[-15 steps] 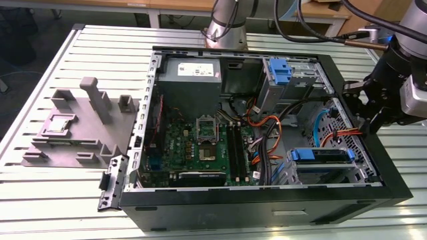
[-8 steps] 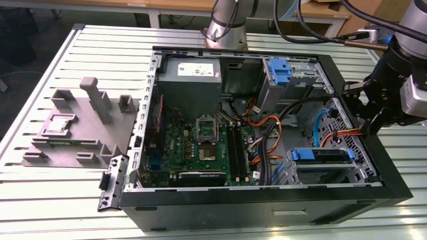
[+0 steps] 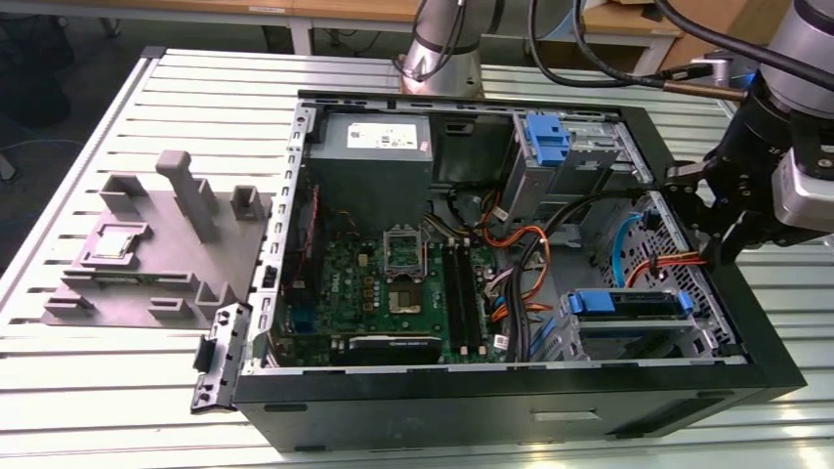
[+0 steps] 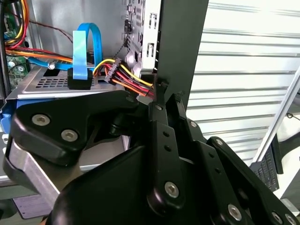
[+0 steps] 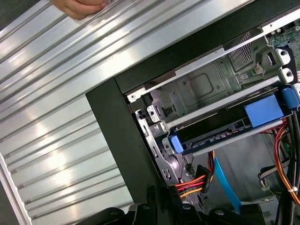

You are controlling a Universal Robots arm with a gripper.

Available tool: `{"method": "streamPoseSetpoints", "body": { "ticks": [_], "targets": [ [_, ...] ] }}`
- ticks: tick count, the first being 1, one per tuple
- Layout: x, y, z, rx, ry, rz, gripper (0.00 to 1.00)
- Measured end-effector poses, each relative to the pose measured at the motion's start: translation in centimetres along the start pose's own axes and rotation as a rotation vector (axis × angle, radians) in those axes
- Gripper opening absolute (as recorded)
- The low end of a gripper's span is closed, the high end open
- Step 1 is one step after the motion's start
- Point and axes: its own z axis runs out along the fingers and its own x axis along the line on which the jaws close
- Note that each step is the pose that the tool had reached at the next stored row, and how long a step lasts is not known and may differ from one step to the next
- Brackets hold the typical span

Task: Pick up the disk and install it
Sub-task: 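Insert the first disk wire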

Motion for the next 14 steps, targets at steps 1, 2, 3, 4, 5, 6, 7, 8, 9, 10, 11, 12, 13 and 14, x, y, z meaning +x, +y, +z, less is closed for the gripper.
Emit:
{"method": "streamPoseSetpoints", "body": {
  "ticks": [1,2,3,4,5,6,7,8,9,10,11,12,13,14],
  "targets": [
    [-0.02,-0.01,-0.01,0.001,0.0023,0.0,0.24],
    [-0.07,-0.02,-0.02,0.002,0.0047,0.0,0.24],
    [-0.14,-0.01,-0.04,0.0035,0.0075,0.0,0.24],
    [-0.26,0.03,-0.07,0.0053,0.0113,0.0,0.24],
    [-0.38,0.07,-0.09,0.0065,0.0152,0.0,0.24],
    [-0.45,0.08,-0.05,0.0051,0.0186,-0.001,0.24],
    [-0.46,0.07,0.0,0.0004,0.022,-0.002,0.24],
    [-0.48,0.06,0.06,-0.0061,0.026,-0.005,0.24],
    [-0.5,0.06,0.1,-0.0122,0.0294,-0.006,0.24],
    [-0.52,0.06,0.16,-0.0154,0.0313,-0.007,0.24],
    [-0.53,0.06,0.2,-0.0168,0.032,-0.008,0.24],
    [-0.54,0.06,0.22,-0.017,0.0322,-0.008,0.24],
    [-0.55,0.06,0.25,-0.0172,0.0323,-0.008,0.24],
    [-0.55,0.06,0.28,-0.0173,0.0323,-0.008,0.24]
  ]
}}
